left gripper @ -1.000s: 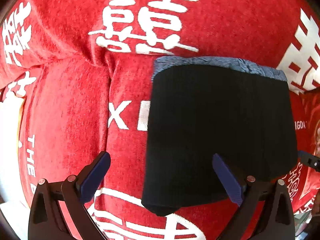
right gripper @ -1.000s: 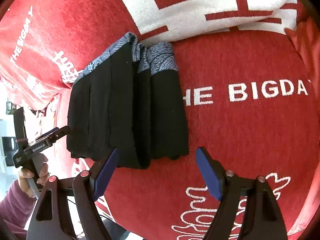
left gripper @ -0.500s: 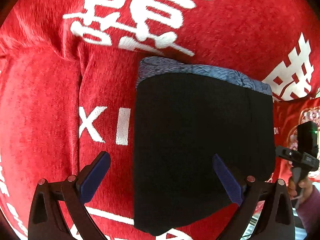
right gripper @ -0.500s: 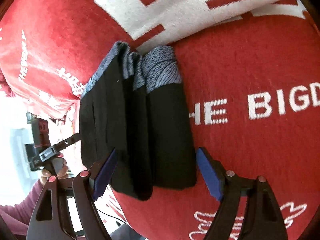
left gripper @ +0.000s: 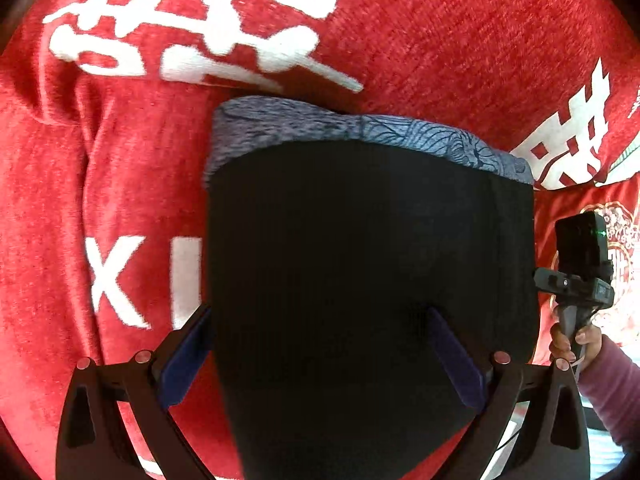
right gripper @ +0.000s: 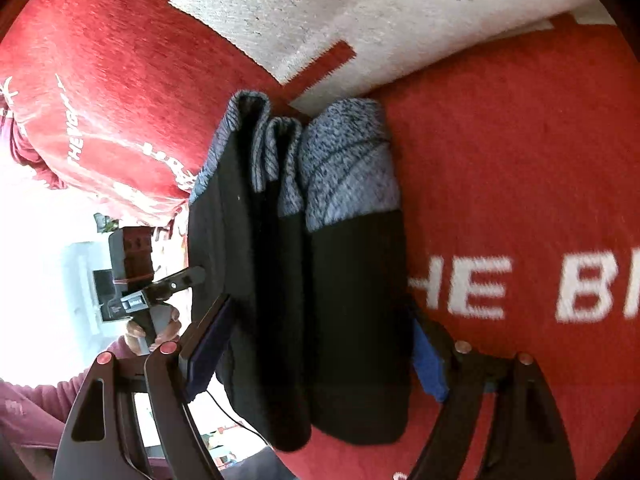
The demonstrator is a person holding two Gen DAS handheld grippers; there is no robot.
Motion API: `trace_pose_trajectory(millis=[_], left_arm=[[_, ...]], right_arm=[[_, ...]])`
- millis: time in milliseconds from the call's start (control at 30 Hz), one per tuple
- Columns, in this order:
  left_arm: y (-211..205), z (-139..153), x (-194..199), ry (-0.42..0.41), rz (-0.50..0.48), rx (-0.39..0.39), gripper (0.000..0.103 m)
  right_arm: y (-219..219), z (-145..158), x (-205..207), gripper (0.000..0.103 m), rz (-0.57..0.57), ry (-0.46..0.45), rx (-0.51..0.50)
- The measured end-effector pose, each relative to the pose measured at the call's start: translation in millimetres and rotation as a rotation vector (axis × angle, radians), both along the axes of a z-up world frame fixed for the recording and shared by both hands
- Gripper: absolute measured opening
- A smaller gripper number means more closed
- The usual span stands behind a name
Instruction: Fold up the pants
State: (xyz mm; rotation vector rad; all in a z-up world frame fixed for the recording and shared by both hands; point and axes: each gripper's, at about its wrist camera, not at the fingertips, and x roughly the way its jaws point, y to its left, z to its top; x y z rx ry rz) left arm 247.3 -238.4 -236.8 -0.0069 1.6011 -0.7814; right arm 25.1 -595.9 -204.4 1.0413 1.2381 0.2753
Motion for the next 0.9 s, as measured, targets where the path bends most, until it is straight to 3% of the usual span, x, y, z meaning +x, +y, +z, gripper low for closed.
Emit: trace_pose_trajectory(millis=[67,233,333,700,800,900], left_arm=[[-4.6,2.8,-3.0,-0.026,0.006,0.007,0.101],[-7.4,31.4,-20.0,-0.102,0.008,-0.010,0.069],[-3.4,47.1,-24.3,-0.113,0.027,-0.027,0.059],[44.8,97.2,-70.5,-0.149,0.066,-0.004,0.058],[53.4,98.9,-90.1,-0.163,0.070,0.032,0.058],[63.3,88.6,-104.0,-0.168,0.061,0.062,0.059]], right_arm=[[0.6,-3.4,3.3,0.082,-0.025,0.013,0.016],[-0.1,2.5,-6.0,0.046,-0.064,0.037,0.030],[0.6,15.4,-11.6,0.036,-0.081,0.003,0.073],[37.8,58.4,-55.9,0.036,-0.076,-0.064,0.209],[52.7,61.2,-75.8,0.036,-0.079,-0.065,0.236],[66.3,58.8,-92.4,0.036,-0.046,-0.052,0.192]])
